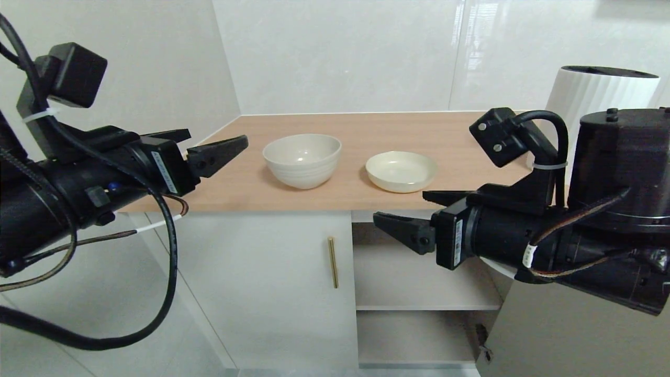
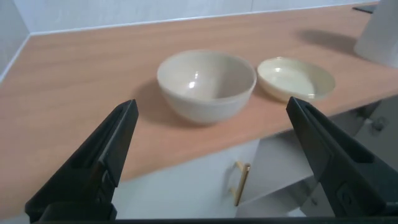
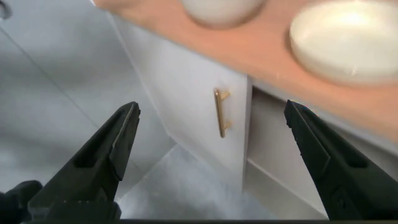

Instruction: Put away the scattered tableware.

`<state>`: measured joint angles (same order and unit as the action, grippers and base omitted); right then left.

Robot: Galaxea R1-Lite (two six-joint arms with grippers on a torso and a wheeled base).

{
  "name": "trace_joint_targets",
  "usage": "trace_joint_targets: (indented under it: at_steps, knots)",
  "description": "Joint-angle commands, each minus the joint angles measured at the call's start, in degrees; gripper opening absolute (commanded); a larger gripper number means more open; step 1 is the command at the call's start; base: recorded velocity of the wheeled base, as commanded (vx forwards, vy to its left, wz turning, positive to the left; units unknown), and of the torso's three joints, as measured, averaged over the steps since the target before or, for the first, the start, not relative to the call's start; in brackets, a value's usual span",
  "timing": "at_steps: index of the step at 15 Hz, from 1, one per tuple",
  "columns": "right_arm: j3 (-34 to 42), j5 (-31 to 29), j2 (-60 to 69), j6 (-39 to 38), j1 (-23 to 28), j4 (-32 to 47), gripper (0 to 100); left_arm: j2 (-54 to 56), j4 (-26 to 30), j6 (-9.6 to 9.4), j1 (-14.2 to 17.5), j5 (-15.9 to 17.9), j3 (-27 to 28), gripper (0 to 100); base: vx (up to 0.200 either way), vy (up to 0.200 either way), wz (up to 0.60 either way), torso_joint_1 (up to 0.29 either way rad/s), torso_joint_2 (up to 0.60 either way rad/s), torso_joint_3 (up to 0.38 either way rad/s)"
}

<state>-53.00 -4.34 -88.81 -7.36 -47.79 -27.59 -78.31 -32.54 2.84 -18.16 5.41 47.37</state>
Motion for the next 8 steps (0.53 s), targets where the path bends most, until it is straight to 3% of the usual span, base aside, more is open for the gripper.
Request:
trace_joint_targets:
  at_steps: [1,4,6,8]
  knots:
    - [-0.2,0.0,-0.3,0.0,0.6,0.0,100,-1.3,0.0,0.06,0.0,-0.1,-0.1,100,0.000,0.000,0.00,0.134,-0.47,-0.334]
    - [-0.3,0.0,-0.6,0.0,0.9,0.0,100,-1.8,0.6,0.24,0.0,-0.1,-0.1,100,0.000,0.000,0.00,0.149,-0.46,-0.315]
    - [-1.4,0.1,-1.8,-0.1,3.1,0.1,100,-2.7,4.1,0.32,0.0,-0.2,-0.1,100,0.000,0.000,0.00,0.164,-0.47,-0.300]
    - [-6.8,-0.8,-5.1,-0.1,6.0,1.8,100,-5.1,8.3,0.76,1.7,-0.3,5.4,100,0.000,0.000,0.00,0.088,-0.26,-0.154]
